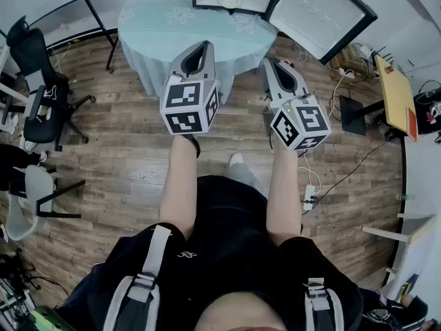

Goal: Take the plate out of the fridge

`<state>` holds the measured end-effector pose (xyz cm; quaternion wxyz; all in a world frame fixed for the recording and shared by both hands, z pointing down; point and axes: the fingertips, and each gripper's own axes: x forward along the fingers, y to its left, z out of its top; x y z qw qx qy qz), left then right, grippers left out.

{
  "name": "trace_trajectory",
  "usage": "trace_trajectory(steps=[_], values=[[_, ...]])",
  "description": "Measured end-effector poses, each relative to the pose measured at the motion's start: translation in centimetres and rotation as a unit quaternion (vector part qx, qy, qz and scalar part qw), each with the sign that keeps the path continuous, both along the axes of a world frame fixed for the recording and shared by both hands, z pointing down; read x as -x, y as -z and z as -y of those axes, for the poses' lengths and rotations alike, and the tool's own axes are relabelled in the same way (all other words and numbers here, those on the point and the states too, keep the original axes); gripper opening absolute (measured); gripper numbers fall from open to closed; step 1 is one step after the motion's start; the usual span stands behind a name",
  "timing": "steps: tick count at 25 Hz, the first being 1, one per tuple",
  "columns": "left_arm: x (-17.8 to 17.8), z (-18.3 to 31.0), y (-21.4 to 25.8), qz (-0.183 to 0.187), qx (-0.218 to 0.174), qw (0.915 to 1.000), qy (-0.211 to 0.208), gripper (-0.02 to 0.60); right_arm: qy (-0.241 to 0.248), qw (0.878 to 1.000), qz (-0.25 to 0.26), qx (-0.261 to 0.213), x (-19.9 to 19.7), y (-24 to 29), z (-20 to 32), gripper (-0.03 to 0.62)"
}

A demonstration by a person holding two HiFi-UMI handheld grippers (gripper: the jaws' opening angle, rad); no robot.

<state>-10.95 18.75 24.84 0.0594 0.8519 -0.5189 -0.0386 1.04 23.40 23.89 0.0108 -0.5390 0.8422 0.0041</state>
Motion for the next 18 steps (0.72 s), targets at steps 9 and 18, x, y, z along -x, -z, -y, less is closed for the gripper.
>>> trace_trajectory(steps=[9,18], values=[[2.7,2.1,-1.6,-0.009,0.025,0.9997,0.0,0.014,0.019,0.999,0.026,0.005,3.2,-1.1,3.2,0.005],[6.3,5.5,-1.3,-0.04,0.036,0.9982,0.027,0.014,-0.001,0.999,0.044,0.028,2.8,-1.6,6.7,0.005]])
